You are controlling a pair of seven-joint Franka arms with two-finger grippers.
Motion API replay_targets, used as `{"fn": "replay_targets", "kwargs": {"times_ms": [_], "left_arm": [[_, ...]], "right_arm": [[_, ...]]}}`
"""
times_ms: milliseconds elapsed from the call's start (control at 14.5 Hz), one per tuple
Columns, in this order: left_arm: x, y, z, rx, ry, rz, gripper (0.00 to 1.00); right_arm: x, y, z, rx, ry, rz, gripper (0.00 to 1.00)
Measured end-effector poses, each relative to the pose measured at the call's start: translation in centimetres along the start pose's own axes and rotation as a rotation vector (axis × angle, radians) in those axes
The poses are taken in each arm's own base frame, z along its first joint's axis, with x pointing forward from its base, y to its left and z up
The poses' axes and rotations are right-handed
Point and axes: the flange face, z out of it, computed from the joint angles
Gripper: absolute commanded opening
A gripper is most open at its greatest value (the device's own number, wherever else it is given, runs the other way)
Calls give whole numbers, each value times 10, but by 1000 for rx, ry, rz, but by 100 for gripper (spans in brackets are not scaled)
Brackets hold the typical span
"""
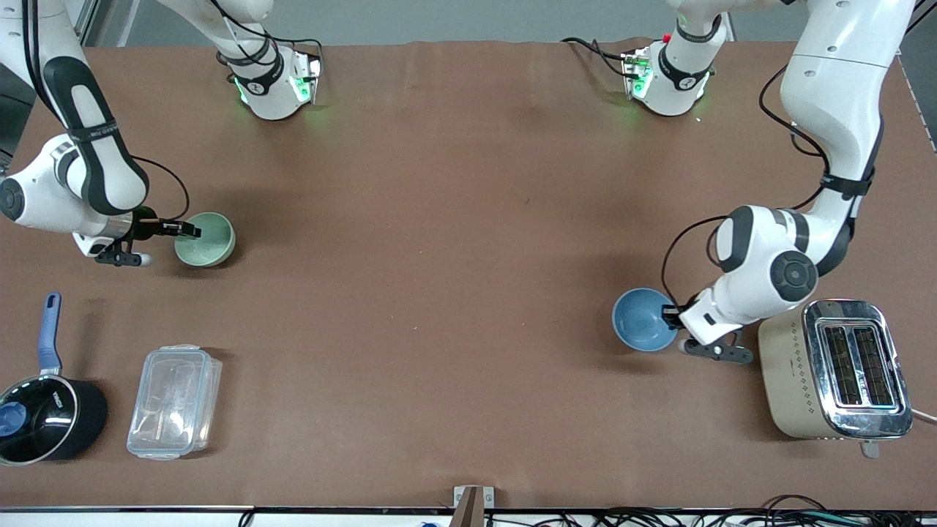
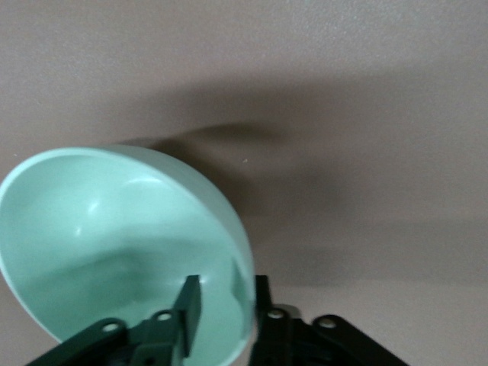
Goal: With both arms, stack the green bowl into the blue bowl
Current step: 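Slide the blue bowl with the left gripper while the right gripper lifts green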
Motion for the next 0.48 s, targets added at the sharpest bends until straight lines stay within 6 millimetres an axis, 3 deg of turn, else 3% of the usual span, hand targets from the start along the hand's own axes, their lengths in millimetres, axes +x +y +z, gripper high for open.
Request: {"fn": "replay_targets", "kwargs": {"times_ms": [206, 481], "left_arm": [[3, 72, -8, -56, 13, -11, 0], [-7, 176, -10, -80, 8, -45, 0]], "right_arm": [[2, -1, -2, 2, 5, -1, 8], [11, -12, -12, 1, 20, -20, 3]]}}
